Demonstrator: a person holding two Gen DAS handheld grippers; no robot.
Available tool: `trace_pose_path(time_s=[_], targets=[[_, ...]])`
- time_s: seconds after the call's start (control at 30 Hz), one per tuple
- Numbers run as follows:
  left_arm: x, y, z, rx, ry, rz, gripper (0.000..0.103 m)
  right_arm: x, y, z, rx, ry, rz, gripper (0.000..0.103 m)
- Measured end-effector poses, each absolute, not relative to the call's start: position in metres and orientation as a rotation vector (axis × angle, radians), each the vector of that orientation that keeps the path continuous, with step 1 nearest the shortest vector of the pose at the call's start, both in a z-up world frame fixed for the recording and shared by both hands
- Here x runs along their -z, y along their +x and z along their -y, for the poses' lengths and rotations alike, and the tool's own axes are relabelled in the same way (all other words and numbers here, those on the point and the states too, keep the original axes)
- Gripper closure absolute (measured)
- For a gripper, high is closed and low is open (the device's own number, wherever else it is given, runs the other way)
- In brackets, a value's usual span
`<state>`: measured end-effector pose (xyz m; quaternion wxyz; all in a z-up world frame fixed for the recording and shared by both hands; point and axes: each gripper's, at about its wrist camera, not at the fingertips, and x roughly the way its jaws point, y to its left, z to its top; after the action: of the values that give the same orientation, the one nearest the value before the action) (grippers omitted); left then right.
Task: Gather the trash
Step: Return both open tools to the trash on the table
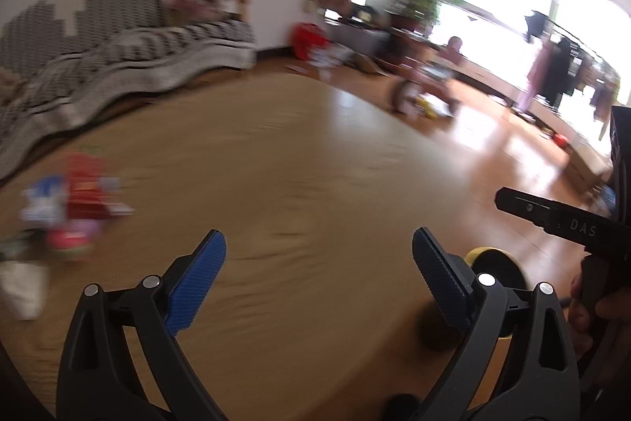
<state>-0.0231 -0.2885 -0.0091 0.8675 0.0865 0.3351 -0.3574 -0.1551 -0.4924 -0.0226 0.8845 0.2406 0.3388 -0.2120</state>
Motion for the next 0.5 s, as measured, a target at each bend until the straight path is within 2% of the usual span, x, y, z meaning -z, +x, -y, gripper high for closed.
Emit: trace_pose_path(time_s=[0.3,0.5], targets=[[0.004,0.036,0.116,0.441,0.123,-0.689,0.010,0.020,-0.037,0.350,0.185,0.369,-0.767,0.023],[0.020,0.062,0.043,0.310,0.105,-0.724,0.010,0.033,0.004,0.286,0.082,0.307,-0.813,0.023]])
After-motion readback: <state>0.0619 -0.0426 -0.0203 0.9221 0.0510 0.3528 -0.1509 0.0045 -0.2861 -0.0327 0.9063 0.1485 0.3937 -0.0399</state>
